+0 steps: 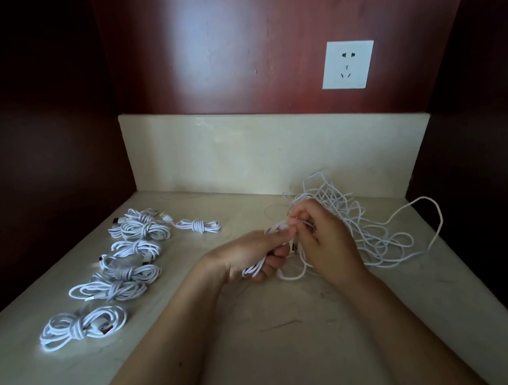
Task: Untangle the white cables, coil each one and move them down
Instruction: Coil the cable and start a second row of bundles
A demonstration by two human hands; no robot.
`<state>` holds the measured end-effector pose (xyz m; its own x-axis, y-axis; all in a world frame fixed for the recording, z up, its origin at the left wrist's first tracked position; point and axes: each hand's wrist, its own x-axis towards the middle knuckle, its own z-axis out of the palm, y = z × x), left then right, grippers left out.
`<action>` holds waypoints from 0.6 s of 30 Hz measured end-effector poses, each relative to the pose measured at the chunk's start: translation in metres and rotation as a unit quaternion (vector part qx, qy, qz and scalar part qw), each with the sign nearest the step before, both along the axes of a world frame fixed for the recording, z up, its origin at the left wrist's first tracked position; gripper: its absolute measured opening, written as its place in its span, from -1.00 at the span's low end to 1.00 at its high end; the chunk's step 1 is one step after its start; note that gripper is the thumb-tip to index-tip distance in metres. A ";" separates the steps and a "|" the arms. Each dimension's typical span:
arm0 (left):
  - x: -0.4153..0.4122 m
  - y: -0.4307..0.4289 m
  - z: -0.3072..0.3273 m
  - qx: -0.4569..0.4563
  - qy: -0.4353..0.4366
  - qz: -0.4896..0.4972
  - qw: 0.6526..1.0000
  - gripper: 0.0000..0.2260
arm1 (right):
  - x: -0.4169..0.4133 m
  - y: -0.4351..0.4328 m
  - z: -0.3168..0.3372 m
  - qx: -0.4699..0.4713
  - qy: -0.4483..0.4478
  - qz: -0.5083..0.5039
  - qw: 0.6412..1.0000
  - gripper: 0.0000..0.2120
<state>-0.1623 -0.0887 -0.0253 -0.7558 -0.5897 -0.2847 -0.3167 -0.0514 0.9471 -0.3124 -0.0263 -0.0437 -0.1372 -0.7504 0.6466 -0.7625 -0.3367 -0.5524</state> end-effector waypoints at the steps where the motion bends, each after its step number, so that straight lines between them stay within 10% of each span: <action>1: 0.000 0.001 0.001 -0.012 0.012 0.011 1.000 -0.57 | 0.000 0.000 0.000 0.000 0.010 -0.005 1.000 -0.96; 10: -0.013 0.005 -0.002 -0.294 0.207 0.294 0.885 -0.68 | 0.012 0.001 0.004 0.027 0.064 -0.079 0.995 -0.91; 18: -0.017 0.008 0.014 -0.102 0.469 0.282 0.831 -0.62 | -0.007 -0.012 -0.006 0.042 0.186 -0.149 0.970 -0.80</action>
